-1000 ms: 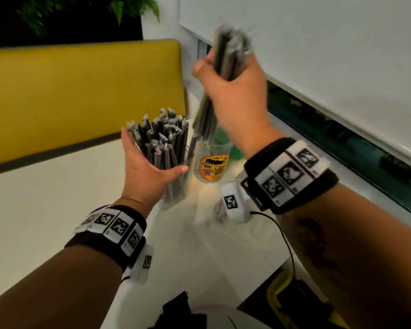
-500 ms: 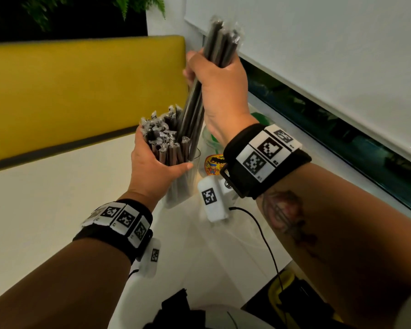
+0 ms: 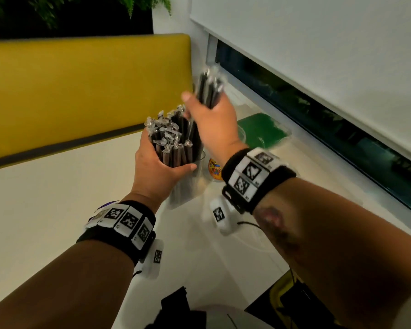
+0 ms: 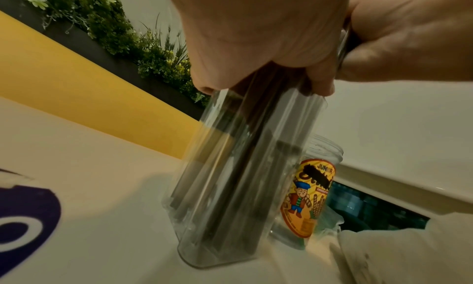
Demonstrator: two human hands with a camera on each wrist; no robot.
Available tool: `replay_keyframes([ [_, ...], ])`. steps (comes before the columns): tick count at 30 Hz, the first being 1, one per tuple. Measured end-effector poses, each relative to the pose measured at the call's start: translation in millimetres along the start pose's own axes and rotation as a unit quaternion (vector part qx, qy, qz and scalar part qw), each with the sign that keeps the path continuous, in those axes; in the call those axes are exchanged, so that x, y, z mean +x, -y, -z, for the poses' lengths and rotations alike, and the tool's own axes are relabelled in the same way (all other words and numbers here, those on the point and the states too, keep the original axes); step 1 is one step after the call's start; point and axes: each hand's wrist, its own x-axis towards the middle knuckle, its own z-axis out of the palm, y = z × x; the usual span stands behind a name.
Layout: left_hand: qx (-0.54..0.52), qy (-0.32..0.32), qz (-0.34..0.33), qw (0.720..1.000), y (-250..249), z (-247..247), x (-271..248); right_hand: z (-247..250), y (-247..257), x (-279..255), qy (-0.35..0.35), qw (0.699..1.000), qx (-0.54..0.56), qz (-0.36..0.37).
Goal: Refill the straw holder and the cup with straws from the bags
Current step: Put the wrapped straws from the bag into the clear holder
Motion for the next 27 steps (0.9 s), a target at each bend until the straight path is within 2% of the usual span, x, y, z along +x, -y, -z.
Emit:
replay_keyframes([
  [3,0.009,0.007,-0.013,1.000,0.3,0.6,-0.3,-4.6,-30.2,-15.2,0.050,0.998,-0.011,-0.037],
  [5,0.014,0.004,-0.020,1.000,0.1,0.6,0.1,-2.1,-33.1,-17.8,0.055,0.998,-0.039,-0.005],
  [7,0.012,0.002,-0.023,1.000,-0.5,0.5,0.5,7.2,-17.3,-15.5,-0.004,0.988,-0.096,0.123],
  [9,0.008,-0.004,-0.025,1.000,1.4,-0.2,0.5,15.9,11.6,-6.7,-0.077,0.939,-0.139,0.306],
  [10,0.007,-0.007,-0.027,1.000,1.9,-1.2,0.5,17.1,24.2,-0.3,-0.089,0.909,-0.169,0.370],
  [11,0.007,-0.010,-0.029,1.000,2.0,-2.4,0.3,15.8,31.3,6.5,-0.078,0.888,-0.213,0.401],
  [12,0.008,-0.016,-0.029,0.999,1.3,-3.3,-0.1,12.5,30.8,13.1,-0.028,0.879,-0.269,0.392],
  [14,0.012,-0.024,-0.029,0.999,-2.6,-3.1,-0.3,5.3,16.0,14.6,0.149,0.869,-0.383,0.277],
  [15,0.016,-0.022,-0.033,0.999,-4.2,-2.5,0.1,1.2,3.2,12.5,0.227,0.860,-0.404,0.214],
  [17,0.024,-0.012,-0.038,0.999,-3.7,-2.2,2.0,-4.1,-10.9,6.0,0.296,0.856,-0.397,0.146],
  [19,0.028,-0.011,-0.024,0.999,0.2,-2.3,2.8,-5.1,-5.1,1.6,0.312,0.855,-0.394,0.127],
  [21,0.069,-0.031,-0.008,0.997,0.1,-2.4,-1.1,4.4,5.5,-4.3,0.300,0.870,-0.365,0.141],
  [23,0.128,-0.069,-0.026,0.989,-8.6,-0.8,-6.9,25.0,15.8,-13.4,0.228,0.931,-0.240,0.157],
  [25,0.177,-0.097,-0.113,0.973,-27.7,-0.9,-12.7,54.2,23.9,-23.3,0.129,0.978,-0.071,0.150],
  [27,0.208,-0.101,-0.203,0.952,-47.4,-8.1,-14.5,82.3,23.7,-28.5,0.029,0.989,0.005,0.146],
])
